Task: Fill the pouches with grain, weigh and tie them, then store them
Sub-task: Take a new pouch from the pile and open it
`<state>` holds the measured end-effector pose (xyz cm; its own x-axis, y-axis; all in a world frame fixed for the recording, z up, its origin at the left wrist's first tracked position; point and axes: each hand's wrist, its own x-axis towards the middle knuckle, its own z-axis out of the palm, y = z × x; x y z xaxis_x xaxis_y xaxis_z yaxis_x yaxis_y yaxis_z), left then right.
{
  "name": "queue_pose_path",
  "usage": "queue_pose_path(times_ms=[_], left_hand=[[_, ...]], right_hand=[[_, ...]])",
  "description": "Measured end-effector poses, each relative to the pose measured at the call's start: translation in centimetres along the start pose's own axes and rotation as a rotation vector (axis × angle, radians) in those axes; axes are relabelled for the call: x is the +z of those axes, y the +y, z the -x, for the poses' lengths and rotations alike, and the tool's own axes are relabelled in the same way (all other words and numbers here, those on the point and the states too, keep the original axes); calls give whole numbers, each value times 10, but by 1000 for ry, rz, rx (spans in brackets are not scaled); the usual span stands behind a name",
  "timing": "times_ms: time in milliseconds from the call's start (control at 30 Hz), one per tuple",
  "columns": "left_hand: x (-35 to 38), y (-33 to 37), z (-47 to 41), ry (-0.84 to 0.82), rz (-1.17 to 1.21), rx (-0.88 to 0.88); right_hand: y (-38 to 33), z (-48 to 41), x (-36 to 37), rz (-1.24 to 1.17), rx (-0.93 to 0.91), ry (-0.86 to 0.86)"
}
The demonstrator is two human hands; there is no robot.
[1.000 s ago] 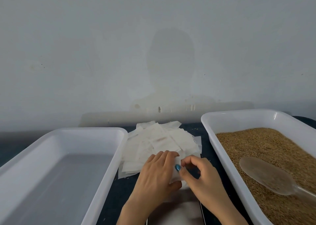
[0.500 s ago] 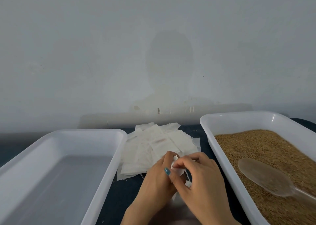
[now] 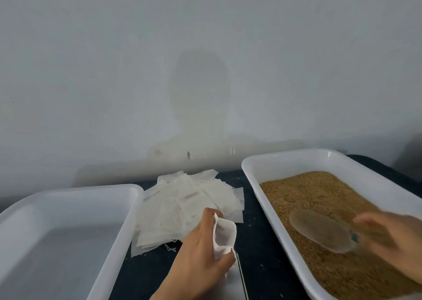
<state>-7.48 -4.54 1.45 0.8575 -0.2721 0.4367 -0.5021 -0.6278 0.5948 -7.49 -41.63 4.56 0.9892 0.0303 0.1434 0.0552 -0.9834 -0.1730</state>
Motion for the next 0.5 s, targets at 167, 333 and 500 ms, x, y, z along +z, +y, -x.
queue_pose_path(times_ms=[167,333,500], left_hand=[[4,10,0,-59,-70,-68],[9,26,-3,-104,-119,-94],[13,35,-17,-103,-82,-72]], right_hand=[[59,-1,11,-5,199,-287],[40,-1,1,-101,137,-240],[19,-20,-20,-2,109,-410]])
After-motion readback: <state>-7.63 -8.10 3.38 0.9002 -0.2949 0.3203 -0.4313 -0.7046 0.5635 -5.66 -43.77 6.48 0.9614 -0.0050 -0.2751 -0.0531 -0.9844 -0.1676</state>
